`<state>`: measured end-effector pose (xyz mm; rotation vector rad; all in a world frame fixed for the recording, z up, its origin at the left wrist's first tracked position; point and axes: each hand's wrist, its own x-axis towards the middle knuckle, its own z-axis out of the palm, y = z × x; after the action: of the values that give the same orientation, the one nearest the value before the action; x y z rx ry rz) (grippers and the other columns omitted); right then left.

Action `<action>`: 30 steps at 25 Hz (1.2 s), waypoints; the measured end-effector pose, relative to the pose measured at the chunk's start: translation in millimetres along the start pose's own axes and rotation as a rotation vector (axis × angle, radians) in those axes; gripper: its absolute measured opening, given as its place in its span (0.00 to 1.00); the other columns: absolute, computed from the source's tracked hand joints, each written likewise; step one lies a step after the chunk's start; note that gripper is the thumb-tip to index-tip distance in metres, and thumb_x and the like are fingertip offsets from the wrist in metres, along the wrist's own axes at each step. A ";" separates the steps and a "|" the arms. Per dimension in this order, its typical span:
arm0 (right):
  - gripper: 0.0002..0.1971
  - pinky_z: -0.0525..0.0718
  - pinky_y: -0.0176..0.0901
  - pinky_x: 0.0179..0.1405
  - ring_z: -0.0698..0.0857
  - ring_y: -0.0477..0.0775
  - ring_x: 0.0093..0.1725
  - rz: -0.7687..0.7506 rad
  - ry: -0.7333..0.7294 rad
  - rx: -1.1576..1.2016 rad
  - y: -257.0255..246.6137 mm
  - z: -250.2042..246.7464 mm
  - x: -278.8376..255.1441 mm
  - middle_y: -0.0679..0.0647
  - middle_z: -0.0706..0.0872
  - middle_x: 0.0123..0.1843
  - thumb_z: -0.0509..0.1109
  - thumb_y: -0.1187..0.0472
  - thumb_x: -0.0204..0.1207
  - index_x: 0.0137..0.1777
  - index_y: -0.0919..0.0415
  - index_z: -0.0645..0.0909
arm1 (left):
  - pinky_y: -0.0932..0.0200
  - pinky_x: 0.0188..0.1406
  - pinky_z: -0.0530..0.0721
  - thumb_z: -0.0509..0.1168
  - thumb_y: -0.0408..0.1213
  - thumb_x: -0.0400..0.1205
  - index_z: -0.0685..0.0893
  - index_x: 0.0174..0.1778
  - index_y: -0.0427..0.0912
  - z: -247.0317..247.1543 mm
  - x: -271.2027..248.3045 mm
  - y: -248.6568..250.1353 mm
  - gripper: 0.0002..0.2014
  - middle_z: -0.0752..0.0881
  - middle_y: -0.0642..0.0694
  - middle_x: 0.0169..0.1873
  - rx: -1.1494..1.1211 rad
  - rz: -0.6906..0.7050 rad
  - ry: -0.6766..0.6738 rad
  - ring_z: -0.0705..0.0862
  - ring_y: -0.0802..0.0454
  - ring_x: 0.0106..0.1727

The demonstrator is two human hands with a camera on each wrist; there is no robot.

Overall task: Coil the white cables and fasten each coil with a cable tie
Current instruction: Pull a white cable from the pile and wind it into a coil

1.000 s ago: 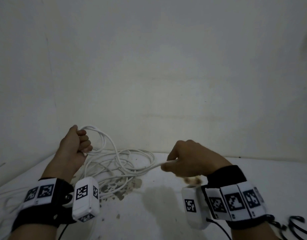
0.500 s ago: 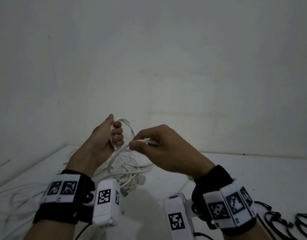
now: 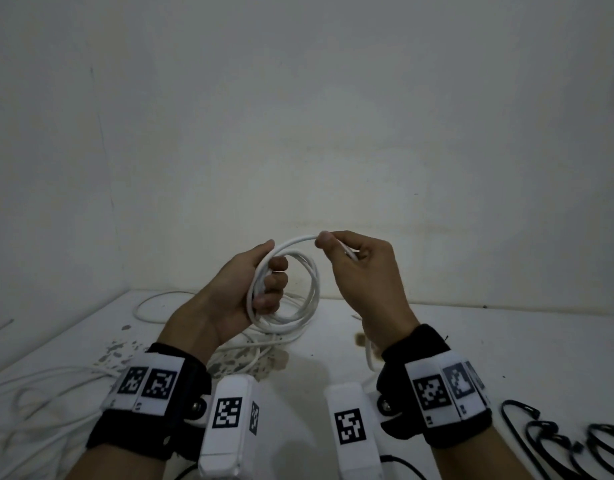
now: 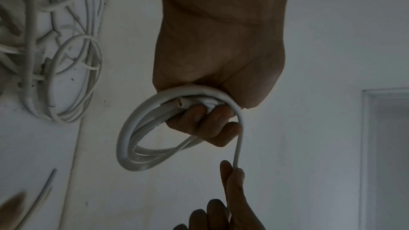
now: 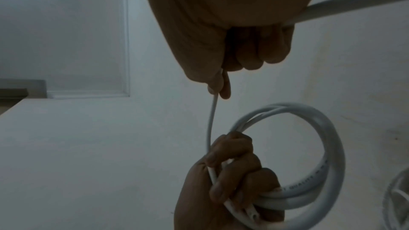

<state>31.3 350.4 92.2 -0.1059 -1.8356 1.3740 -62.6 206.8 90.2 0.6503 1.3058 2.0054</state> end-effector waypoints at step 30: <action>0.11 0.60 0.36 0.19 0.59 0.47 0.21 0.126 -0.066 0.136 -15.3 -37.2 14.9 0.46 0.63 0.21 0.72 0.58 0.82 0.44 0.65 0.88 | 0.64 0.17 0.51 0.60 0.60 0.82 0.66 0.23 0.50 11.7 -8.3 -2.1 0.25 0.56 0.52 0.18 0.417 0.023 0.127 0.52 0.56 0.16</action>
<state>51.3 380.1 115.6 -0.1086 -1.8097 1.6032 -48.3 208.2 92.3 0.7355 1.8253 1.8278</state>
